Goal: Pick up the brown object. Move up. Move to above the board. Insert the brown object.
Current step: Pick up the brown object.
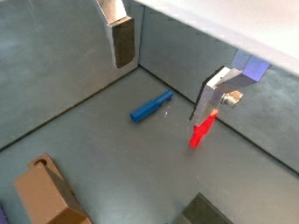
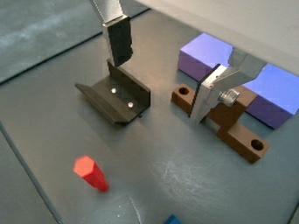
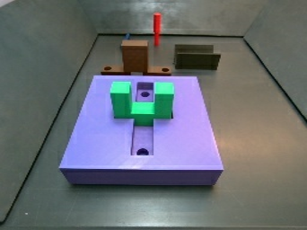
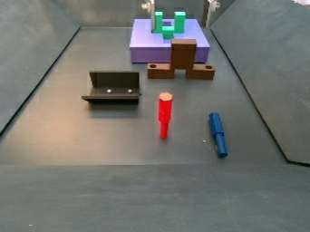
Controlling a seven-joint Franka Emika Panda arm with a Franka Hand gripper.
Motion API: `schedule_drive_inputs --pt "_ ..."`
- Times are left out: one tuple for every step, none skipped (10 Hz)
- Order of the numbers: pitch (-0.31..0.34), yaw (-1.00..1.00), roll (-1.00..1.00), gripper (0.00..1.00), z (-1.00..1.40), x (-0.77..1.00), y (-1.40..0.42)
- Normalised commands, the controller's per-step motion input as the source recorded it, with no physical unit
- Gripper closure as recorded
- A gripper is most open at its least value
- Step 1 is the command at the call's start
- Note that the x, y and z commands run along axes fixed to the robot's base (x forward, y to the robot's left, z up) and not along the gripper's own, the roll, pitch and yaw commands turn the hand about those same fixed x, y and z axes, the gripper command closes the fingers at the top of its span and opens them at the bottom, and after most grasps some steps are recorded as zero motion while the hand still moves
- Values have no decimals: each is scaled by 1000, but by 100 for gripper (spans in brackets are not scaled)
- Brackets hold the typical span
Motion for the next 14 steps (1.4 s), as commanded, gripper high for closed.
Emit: schedule_drive_inputs --pt "0 0 0 0 -26 0 0" --pt "0 0 -9 0 -37 0 0" --pt "-4 0 -23 0 -54 0 0" --pt "0 0 -27 0 -34 14 0" --pt "-79 0 -170 0 -186 31 -294" --pt "-159 43 -233 0 -346 -69 -629" --pt "-171 0 -263 0 -286 -211 -637" --pt "-164 0 -263 0 -220 -243 -654" --pt "-129 0 -207 0 -231 -123 -674" --pt "-94 -6 -101 0 -169 -134 -537" --pt "-114 -26 0 0 0 -231 -414" --pt "-104 -9 134 0 0 -189 -517" --pt "-69 0 183 0 -34 0 -586" --pt "-76 0 230 0 -71 -6 -666"
